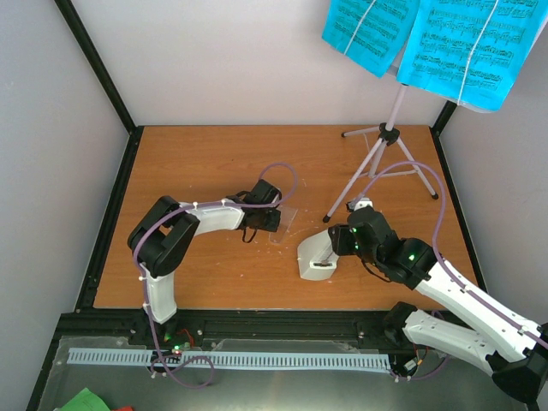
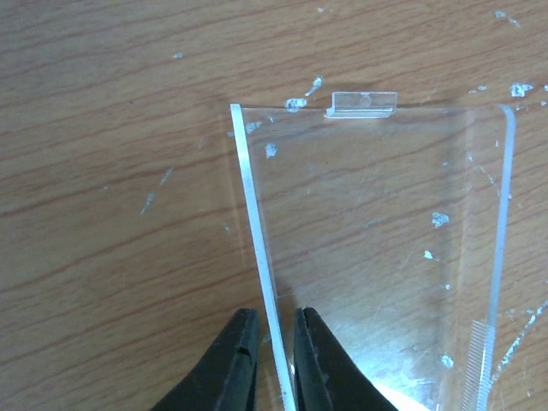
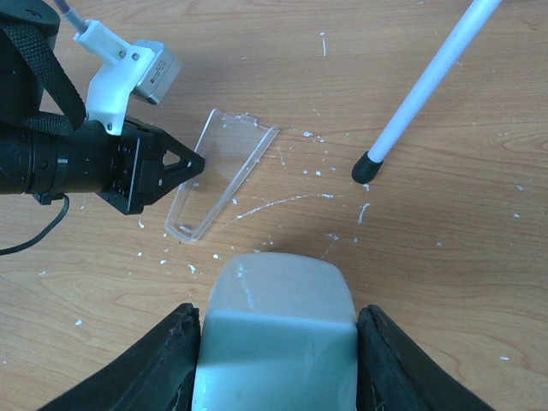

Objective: Pack up the instrument practice props

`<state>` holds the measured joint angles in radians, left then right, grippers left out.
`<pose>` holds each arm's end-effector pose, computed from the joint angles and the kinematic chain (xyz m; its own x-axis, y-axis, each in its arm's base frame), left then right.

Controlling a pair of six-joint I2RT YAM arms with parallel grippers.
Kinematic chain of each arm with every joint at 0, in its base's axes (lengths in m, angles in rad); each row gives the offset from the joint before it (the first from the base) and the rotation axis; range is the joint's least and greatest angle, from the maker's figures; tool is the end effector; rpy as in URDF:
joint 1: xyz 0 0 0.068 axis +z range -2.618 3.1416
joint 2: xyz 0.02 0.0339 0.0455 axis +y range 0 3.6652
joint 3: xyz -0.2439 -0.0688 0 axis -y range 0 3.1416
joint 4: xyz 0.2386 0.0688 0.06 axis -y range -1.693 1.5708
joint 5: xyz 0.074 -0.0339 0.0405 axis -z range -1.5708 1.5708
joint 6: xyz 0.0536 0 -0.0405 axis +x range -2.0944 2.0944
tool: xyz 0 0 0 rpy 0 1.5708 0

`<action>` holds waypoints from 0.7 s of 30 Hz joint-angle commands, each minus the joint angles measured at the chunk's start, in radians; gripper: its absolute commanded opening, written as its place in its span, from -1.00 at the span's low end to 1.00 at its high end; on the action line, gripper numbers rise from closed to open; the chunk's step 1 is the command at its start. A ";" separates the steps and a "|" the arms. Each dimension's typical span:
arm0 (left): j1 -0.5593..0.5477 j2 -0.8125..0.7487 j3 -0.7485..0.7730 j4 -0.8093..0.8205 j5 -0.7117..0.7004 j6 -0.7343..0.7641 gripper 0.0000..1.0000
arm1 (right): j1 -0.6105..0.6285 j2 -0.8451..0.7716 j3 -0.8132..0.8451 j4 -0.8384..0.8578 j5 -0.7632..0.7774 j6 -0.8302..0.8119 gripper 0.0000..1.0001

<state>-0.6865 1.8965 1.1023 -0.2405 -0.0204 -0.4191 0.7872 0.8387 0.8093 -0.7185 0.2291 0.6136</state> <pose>0.2894 -0.2357 0.1067 -0.8620 0.1804 -0.4737 0.3009 0.9342 -0.1918 0.1426 0.1258 0.2620 -0.7220 0.0698 -0.6883 -0.1915 0.9358 0.2959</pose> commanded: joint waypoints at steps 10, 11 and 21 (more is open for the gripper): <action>0.072 -0.074 -0.071 0.003 -0.046 -0.007 -0.99 | 0.007 0.033 0.056 0.137 0.020 -0.005 -0.49; 0.084 -0.098 -0.092 0.003 -0.052 -0.011 -0.99 | 0.007 0.040 0.061 0.144 0.024 -0.007 -0.51; 0.180 -0.219 -0.278 -0.002 -0.108 -0.088 -0.99 | 0.063 0.182 0.167 0.198 0.165 -0.060 -0.52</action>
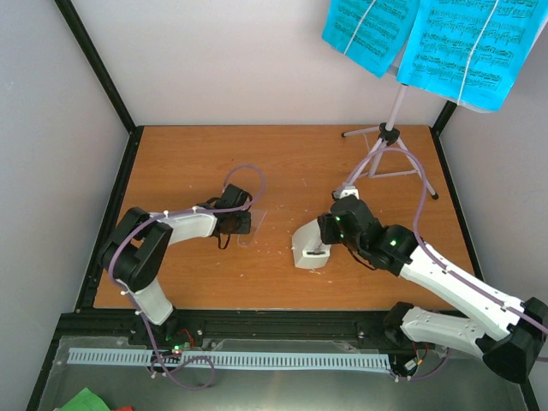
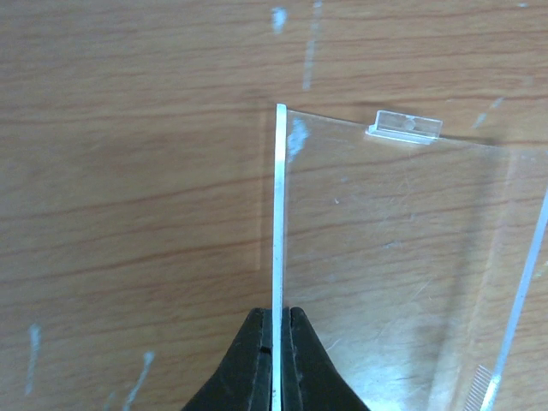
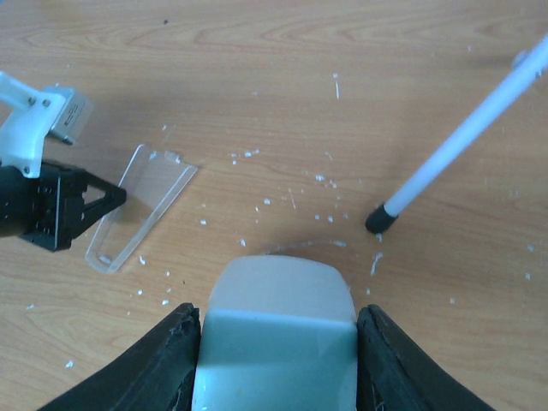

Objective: Pack up the instrument practice props

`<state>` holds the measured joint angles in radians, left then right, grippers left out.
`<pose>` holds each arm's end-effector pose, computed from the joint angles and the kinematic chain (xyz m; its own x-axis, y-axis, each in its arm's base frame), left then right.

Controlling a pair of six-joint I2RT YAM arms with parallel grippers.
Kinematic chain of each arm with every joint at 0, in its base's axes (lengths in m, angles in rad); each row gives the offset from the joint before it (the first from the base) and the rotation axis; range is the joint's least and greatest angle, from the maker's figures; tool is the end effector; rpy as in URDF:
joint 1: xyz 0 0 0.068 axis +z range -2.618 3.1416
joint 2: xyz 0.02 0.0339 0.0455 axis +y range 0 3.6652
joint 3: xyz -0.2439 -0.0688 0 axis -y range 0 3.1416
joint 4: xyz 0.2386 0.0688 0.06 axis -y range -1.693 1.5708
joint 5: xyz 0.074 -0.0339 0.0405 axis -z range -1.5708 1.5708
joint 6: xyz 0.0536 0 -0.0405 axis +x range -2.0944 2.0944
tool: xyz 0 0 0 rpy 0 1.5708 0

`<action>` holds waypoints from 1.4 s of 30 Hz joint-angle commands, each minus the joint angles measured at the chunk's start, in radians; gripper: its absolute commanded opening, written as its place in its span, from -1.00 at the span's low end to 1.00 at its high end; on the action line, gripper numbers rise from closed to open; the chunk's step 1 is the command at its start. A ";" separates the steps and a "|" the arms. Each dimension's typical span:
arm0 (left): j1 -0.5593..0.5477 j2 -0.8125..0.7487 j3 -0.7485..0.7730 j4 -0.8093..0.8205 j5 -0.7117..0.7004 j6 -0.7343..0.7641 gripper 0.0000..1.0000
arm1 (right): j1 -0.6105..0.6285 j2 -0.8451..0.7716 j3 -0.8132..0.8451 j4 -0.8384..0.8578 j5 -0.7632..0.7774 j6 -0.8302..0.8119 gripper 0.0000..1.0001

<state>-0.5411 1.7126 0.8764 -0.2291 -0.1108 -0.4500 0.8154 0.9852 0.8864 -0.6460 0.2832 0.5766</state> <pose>0.2778 -0.1600 0.1067 -0.8780 0.0233 -0.4781 0.0934 0.9879 -0.1235 0.1623 0.1505 0.2679 -0.6939 0.0267 -0.7196 -0.2146 0.9462 0.2420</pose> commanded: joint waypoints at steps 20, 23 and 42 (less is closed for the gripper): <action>0.041 -0.153 -0.152 0.055 0.084 -0.076 0.12 | 0.050 0.383 0.294 0.214 0.260 -0.008 -0.52; 0.041 -0.192 -0.159 0.055 0.096 -0.085 0.65 | 0.051 0.412 0.306 0.218 0.264 -0.006 -0.52; 0.042 -0.608 0.082 -0.079 0.232 0.003 0.99 | 0.053 0.408 0.413 0.148 0.213 -0.066 0.72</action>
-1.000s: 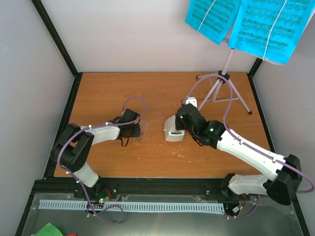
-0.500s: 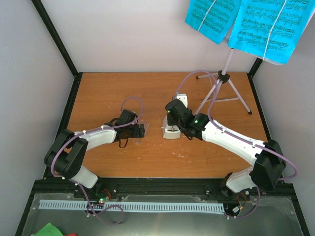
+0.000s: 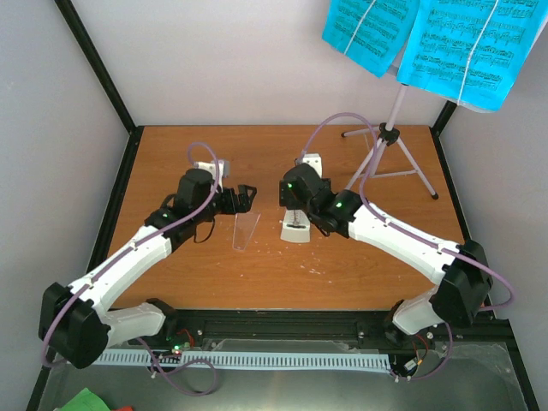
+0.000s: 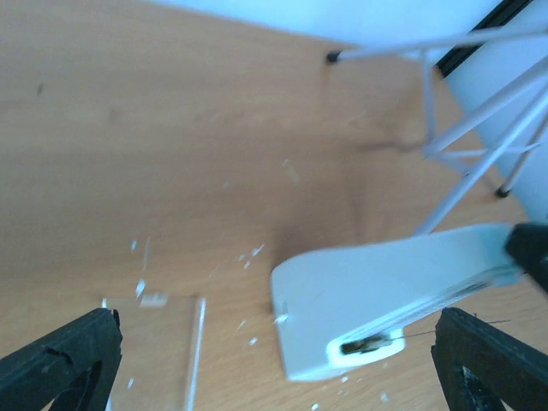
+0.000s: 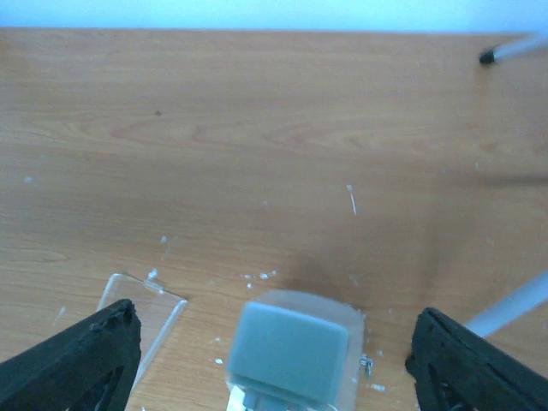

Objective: Pack up the instrument practice props

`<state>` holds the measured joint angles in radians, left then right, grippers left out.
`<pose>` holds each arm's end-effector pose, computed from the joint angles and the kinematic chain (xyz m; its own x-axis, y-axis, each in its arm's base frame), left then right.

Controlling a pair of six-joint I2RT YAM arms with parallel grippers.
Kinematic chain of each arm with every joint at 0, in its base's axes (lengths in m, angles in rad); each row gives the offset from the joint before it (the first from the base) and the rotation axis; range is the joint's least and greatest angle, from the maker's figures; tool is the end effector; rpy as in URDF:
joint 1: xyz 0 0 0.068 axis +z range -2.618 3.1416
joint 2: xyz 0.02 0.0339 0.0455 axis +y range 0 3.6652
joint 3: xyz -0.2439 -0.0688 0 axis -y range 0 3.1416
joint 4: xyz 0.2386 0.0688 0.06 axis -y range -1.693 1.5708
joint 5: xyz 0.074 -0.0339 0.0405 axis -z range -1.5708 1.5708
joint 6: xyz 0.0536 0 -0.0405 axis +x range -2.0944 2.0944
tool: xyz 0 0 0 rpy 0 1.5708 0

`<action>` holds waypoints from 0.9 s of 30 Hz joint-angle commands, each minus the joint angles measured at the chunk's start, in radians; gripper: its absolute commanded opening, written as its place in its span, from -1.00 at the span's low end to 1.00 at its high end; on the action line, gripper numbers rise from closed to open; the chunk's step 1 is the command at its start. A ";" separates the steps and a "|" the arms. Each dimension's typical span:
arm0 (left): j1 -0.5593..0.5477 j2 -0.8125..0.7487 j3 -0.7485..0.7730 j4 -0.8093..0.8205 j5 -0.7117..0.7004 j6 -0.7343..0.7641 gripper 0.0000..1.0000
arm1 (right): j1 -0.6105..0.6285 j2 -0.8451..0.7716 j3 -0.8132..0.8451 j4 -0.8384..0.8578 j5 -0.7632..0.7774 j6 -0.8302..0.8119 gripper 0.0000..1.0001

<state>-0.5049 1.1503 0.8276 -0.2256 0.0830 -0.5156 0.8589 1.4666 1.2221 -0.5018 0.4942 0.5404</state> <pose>0.2381 -0.1367 0.2510 -0.6651 -0.1938 -0.7212 0.2483 0.8534 -0.4584 0.2346 0.2330 0.2743 -0.6062 -0.0093 -0.7953 -0.1483 0.9837 0.1016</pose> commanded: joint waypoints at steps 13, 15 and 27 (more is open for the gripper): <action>0.007 -0.065 0.213 -0.053 0.484 0.066 0.99 | -0.196 -0.480 -0.334 0.044 -0.356 0.052 0.74; 0.006 -0.044 0.236 -0.063 0.483 0.095 0.99 | -0.228 -0.513 -0.422 0.094 -0.431 0.067 0.66; 0.006 0.001 0.206 0.046 0.290 0.292 0.99 | -0.349 -0.391 -0.725 0.454 -0.706 0.112 0.13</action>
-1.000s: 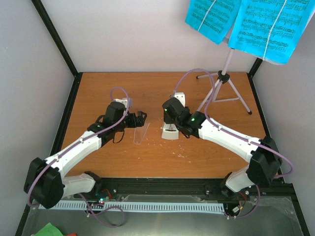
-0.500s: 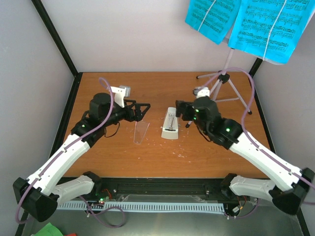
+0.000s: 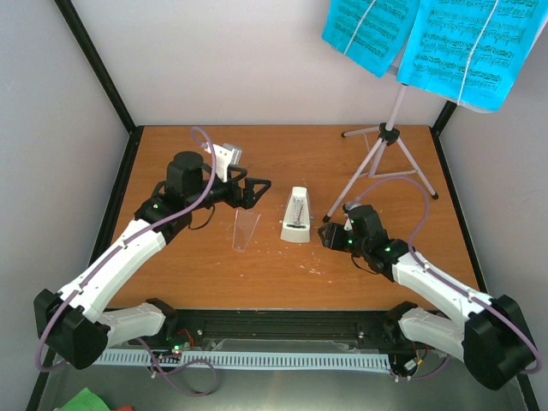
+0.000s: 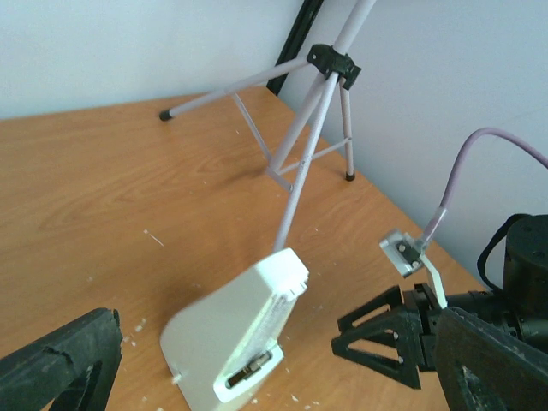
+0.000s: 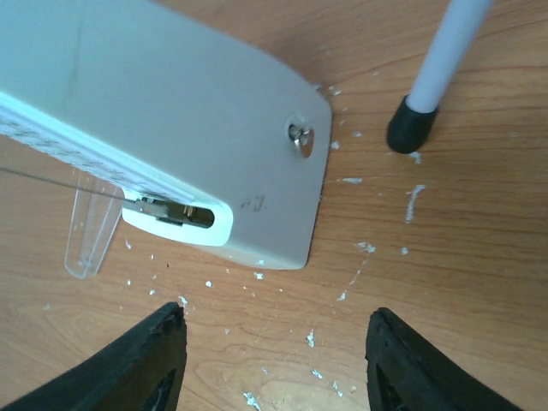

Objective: Pack up the instrument practice props

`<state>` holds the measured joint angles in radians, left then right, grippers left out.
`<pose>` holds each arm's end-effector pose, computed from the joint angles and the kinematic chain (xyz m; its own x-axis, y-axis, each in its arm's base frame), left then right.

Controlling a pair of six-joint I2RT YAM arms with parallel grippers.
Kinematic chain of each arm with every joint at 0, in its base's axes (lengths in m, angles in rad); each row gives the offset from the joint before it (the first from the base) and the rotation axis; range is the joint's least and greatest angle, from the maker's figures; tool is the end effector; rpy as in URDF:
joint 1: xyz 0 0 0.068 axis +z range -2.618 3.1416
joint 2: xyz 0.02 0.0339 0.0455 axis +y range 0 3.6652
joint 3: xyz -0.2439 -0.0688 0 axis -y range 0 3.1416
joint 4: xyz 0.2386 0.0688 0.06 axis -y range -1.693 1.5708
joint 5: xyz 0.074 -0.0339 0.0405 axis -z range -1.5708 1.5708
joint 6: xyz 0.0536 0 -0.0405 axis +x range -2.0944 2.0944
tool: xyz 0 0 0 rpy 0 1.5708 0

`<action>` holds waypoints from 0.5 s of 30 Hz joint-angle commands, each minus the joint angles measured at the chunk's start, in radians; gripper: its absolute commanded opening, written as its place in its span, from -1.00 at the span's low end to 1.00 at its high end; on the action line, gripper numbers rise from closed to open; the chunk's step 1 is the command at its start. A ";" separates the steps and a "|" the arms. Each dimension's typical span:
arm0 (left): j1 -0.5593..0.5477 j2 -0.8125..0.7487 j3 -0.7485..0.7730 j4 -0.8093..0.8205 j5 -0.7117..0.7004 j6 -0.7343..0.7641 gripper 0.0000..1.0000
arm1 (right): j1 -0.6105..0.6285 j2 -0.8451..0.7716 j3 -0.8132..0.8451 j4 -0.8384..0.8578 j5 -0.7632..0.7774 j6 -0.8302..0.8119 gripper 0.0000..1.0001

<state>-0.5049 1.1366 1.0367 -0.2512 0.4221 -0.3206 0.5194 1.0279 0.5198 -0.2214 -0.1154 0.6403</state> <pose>0.2311 -0.1528 0.3284 -0.5308 -0.0351 -0.8467 0.6434 0.6336 -0.4296 0.1936 0.1178 0.1739 -0.8031 0.2244 -0.5520 -0.1095 0.8550 0.5069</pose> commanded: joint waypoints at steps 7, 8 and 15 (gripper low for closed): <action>0.006 0.044 -0.050 0.138 -0.021 0.189 0.99 | -0.030 0.158 -0.033 0.299 -0.123 0.000 -0.04; 0.006 0.039 -0.055 0.141 -0.020 0.200 0.99 | -0.035 0.181 -0.031 0.319 -0.139 -0.005 -0.05; 0.005 -0.006 -0.111 0.162 -0.073 0.259 0.99 | -0.052 0.320 -0.014 0.492 -0.273 0.000 -0.17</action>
<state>-0.5049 1.1652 0.9386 -0.1432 0.3820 -0.1349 0.4763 1.3022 0.4835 0.1261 -0.2974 0.6453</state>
